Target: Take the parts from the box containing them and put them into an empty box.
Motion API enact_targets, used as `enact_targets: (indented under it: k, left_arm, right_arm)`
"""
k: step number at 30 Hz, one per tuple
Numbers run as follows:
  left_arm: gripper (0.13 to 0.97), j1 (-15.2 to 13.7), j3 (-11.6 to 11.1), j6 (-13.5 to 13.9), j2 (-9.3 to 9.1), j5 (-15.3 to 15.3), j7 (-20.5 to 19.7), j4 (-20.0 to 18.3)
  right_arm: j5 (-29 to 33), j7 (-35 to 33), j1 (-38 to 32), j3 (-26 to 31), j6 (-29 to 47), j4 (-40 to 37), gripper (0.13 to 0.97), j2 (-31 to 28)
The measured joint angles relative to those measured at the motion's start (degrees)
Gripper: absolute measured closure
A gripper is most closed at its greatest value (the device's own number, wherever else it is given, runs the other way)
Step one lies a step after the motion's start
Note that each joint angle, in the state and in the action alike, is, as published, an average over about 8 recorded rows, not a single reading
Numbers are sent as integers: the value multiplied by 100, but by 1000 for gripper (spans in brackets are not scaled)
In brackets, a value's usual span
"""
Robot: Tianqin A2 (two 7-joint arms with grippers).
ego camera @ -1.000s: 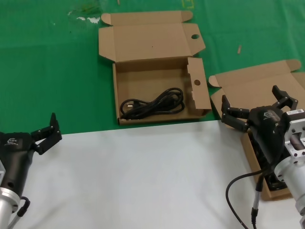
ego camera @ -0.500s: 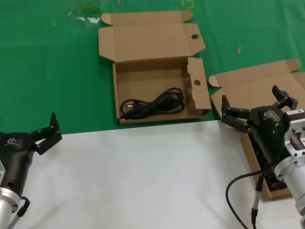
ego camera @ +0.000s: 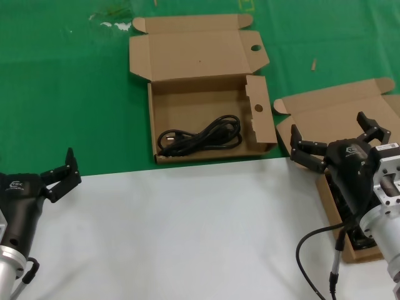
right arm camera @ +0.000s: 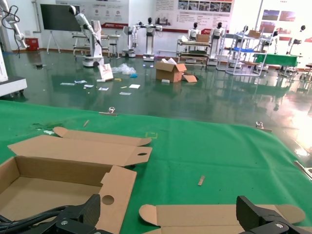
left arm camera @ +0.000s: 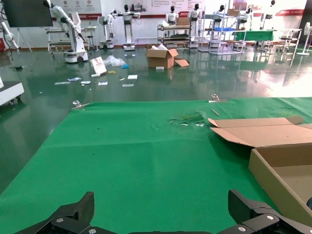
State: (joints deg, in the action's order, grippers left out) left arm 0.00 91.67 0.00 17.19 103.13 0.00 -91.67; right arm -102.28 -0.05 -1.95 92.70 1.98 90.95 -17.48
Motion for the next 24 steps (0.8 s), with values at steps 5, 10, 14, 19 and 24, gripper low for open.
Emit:
enact_targets:
  k: [5,10,14,19,24]
  left_arm:
    - [132,0,0,0,0,0,0,0]
    - [132,0,0,0,0,0,0,0]
    - [132,0,0,0,0,0,0,0]
    - [132,0,0,0,0,0,0,0]
    - [132,0,0,0,0,0,0,0]
  right_arm:
    - [0,0,0,0,0,0,129,0]
    - [0,0,0,0,0,0,129,0]
    - [0,0,0,0,0,0,129,0]
    - [0,0,0,0,0,0,129,0]
    - [0,0,0,0,0,0,129,0]
